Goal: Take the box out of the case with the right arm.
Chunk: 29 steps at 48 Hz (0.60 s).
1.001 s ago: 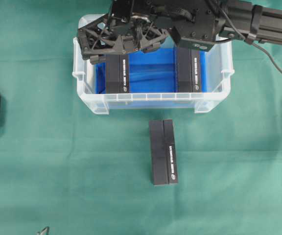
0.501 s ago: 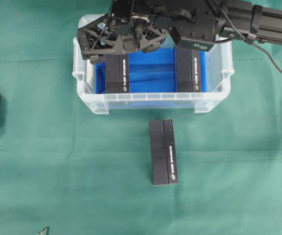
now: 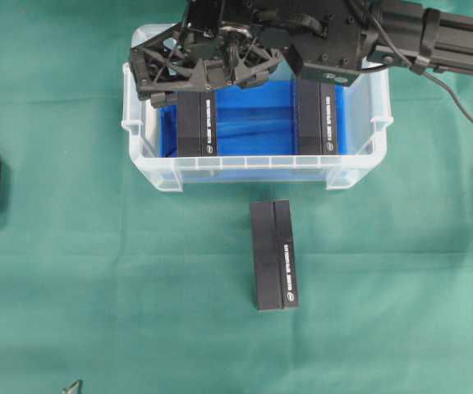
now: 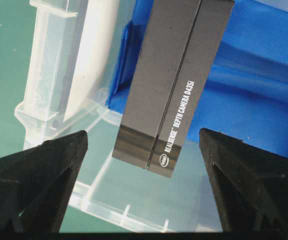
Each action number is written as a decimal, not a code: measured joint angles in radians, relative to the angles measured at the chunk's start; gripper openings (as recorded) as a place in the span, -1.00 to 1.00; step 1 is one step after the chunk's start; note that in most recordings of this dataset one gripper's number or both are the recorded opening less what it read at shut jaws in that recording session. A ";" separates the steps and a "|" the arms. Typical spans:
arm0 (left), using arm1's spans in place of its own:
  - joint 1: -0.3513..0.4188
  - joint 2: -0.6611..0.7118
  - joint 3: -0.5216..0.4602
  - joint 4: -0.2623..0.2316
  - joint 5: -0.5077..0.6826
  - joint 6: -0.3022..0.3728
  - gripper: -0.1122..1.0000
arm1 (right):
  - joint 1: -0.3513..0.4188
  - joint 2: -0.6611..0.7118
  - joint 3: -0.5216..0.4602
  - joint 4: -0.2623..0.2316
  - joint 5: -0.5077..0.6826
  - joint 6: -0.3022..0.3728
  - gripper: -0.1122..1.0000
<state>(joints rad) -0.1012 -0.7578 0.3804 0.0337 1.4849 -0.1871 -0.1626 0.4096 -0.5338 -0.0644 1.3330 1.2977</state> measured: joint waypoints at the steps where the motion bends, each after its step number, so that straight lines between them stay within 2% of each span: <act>1: 0.000 0.000 0.000 0.000 0.002 0.000 -0.81 | 0.002 0.000 0.000 0.002 0.000 0.000 0.87; 29: 0.000 0.002 0.000 0.000 0.000 0.000 -0.81 | 0.002 0.028 -0.002 -0.005 0.000 -0.002 0.88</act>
<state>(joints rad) -0.1012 -0.7563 0.3804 0.0337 1.4849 -0.1871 -0.1611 0.4372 -0.5354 -0.0690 1.3330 1.2962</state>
